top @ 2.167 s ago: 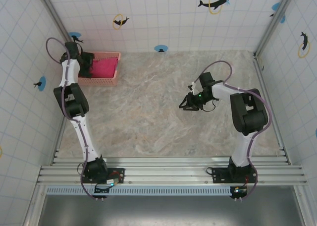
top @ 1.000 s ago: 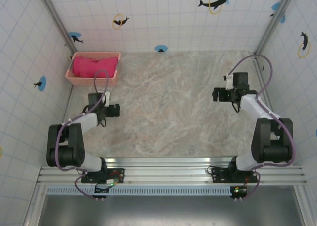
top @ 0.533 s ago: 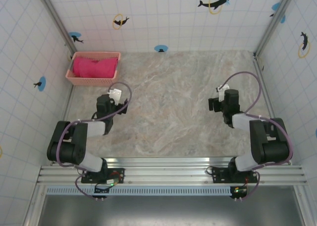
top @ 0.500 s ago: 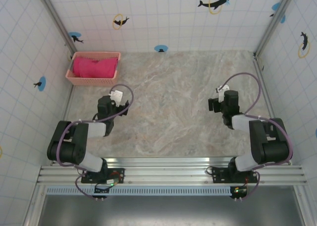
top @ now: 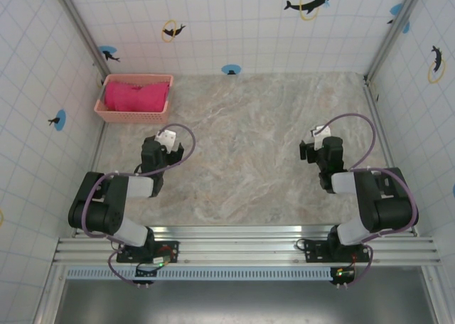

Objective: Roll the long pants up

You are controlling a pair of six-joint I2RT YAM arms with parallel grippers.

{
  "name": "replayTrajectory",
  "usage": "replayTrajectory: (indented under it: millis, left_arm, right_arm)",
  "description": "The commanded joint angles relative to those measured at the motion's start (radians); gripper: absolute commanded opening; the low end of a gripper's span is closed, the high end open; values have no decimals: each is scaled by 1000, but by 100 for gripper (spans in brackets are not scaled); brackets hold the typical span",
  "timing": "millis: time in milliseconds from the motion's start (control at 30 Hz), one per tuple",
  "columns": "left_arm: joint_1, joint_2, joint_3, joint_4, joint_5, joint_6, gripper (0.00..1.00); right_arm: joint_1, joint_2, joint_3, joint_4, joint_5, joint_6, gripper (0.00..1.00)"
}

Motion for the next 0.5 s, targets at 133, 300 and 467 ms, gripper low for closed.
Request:
replayTrajectory:
  millis: [133,300,467]
  left_arm:
    - [-2,5,17,40,-12,16,98]
    - [-3,4,16,40,-12,16,97]
    - [1,5,18,37,-8,13,97]
  right_arm:
    - [8,2,27,42,27,-9,100]
    - [7,2,27,41,27,-10,100]
    - [7,2,26,41,27,-10,100]
